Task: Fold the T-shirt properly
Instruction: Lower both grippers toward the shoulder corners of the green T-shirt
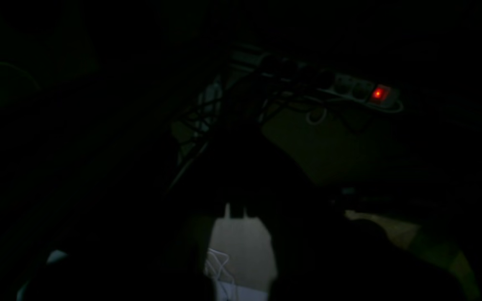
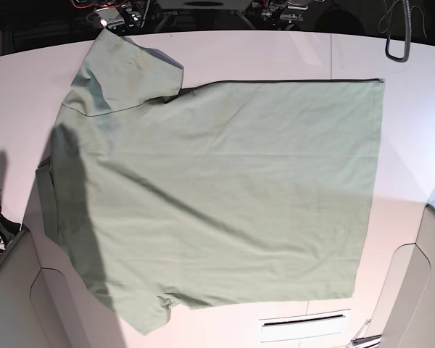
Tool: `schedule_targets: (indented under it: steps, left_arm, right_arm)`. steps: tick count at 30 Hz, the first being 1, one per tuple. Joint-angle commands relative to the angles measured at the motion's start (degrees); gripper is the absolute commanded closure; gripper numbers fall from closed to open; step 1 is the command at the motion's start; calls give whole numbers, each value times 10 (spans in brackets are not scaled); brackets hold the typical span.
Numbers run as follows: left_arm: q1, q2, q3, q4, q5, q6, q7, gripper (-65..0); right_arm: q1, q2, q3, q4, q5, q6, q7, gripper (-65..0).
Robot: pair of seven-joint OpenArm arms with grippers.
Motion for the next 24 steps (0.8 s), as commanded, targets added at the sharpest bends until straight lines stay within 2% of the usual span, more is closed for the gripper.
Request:
schedule_targets:
  steps: [1, 12, 20, 24]
  left_arm:
    - [0, 3, -1, 4, 1, -2, -6, 0]
    - [6, 3, -1, 18, 1, -2, -6, 0]
    - [36, 3, -1, 63, 1, -2, -6, 0]
    - [42, -1, -1, 70, 0, 0, -6, 0]
  right_arm:
    - [4, 2, -1, 5, 2, 6, 6, 0]
    - [4, 7, -1, 5, 2, 6, 6, 0]
    - [1, 37, -1, 10, 2, 6, 6, 0]
    - [-6, 56, -1, 21, 10, 20, 6, 0]
